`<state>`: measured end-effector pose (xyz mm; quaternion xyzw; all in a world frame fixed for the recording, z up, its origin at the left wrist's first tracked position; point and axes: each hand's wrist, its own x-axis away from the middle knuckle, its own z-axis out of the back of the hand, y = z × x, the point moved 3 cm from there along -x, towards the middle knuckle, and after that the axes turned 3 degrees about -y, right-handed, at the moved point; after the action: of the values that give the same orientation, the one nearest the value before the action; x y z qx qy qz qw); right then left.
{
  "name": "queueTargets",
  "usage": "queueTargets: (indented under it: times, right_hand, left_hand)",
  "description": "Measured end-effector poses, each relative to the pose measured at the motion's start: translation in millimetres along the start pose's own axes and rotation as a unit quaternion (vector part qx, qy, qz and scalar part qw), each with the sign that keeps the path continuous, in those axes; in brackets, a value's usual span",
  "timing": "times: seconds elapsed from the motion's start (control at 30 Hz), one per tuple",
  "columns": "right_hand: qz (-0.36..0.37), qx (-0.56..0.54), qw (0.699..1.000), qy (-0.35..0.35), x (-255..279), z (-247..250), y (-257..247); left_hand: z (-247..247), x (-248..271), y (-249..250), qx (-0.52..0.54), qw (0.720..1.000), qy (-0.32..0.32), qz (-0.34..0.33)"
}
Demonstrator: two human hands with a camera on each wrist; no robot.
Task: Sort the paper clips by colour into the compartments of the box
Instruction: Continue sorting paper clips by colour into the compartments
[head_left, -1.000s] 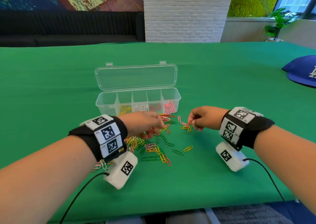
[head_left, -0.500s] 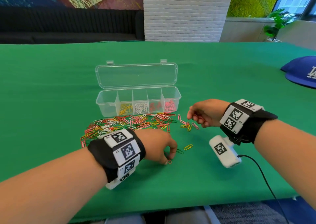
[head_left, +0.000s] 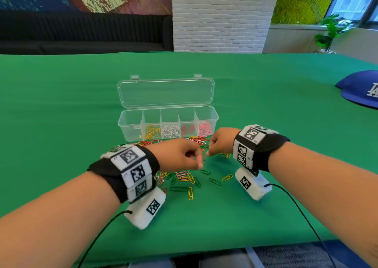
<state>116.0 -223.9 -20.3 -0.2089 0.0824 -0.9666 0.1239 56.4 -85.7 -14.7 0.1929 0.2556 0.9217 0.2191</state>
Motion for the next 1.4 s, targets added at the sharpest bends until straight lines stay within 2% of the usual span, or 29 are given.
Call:
queueTargets:
  times: [0.1, 0.23, 0.3, 0.33, 0.4, 0.53, 0.63, 0.73, 0.8, 0.9, 1.03, 1.2, 1.4]
  right_hand:
    - [-0.008, 0.003, 1.0, -0.009, -11, -5, -11]
    - [-0.031, 0.024, 0.999, -0.019, -22, -11, -17]
    - [-0.034, 0.034, 0.999, -0.019, -25, -13, -19]
    - [-0.032, 0.037, 0.999, -0.021, -26, -13, -20]
    - [-0.033, 0.036, 0.999, -0.022, -28, -14, -21]
    - [-0.058, 0.034, 0.998, -0.005, -28, -13, -17]
    - [-0.077, 0.033, 0.996, -0.001, -23, -12, -12]
    - [-0.081, 0.022, 0.996, -0.015, -21, -12, -11]
    - [-0.078, 0.026, 0.997, -0.015, -21, -12, -12]
    - [-0.077, 0.034, 0.996, -0.014, -19, -13, -16]
    - [-0.087, 0.022, 0.996, -0.017, -16, -16, -15]
    - [-0.053, -0.014, 0.998, 0.002, -10, -12, -18]
    - [-0.035, -0.108, 0.993, -0.023, -7, -13, -18]
  left_hand:
    - [17, 6, -18, 0.159, 0.985, 0.048, 0.048]
    - [29, 19, -38, 0.388, 0.912, 0.093, 0.091]
    - [33, 27, -46, 0.45, 0.883, 0.099, 0.09]
    - [34, 31, -50, 0.461, 0.877, 0.1, 0.096]
    - [34, 37, -58, 0.432, 0.889, 0.099, 0.117]
    - [28, 42, -65, 0.31, 0.934, 0.08, 0.157]
    - [22, 44, -61, 0.213, 0.962, 0.016, 0.168]
    - [13, 47, -48, 0.056, 0.983, -0.055, 0.166]
    - [9, 49, -41, -0.035, 0.984, -0.059, 0.165]
    - [3, 48, -38, -0.102, 0.98, -0.05, 0.161]
    - [-3, 48, -42, -0.135, 0.973, -0.064, 0.178]
    - [-10, 45, -40, -0.174, 0.964, -0.072, 0.186]
    - [-12, 41, -31, -0.194, 0.968, -0.056, 0.152]
